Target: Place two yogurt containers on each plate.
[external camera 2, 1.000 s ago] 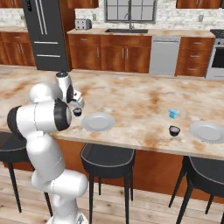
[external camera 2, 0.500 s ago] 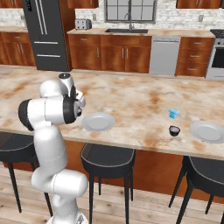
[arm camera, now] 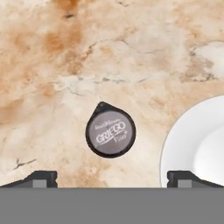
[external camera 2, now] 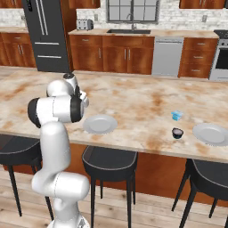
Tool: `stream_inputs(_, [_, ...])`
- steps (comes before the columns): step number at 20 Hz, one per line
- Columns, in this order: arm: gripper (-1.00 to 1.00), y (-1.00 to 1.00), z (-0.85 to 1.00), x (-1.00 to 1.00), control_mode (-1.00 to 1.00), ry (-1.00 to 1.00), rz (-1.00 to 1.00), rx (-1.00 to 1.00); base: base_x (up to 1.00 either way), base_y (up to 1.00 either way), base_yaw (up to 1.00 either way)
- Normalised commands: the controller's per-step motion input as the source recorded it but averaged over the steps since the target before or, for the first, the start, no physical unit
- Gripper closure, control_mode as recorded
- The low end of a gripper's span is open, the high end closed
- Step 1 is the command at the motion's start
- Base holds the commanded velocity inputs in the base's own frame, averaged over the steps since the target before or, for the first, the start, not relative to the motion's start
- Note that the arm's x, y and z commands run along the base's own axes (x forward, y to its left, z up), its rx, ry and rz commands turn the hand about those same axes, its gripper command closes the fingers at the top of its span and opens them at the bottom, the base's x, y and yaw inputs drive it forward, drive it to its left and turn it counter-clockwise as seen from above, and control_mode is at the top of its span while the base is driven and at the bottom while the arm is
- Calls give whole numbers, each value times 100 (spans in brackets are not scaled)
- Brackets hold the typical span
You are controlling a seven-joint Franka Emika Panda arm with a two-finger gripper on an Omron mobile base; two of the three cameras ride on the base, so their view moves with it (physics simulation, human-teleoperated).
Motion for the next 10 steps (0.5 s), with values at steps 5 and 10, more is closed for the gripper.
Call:
stream_inputs(5, [-100, 0, -47, 0, -100, 3, 0, -4, 0, 0, 0])
stream_inputs(10, [-100, 3, -34, 5, -100, 0, 0, -2, 0, 0, 0])
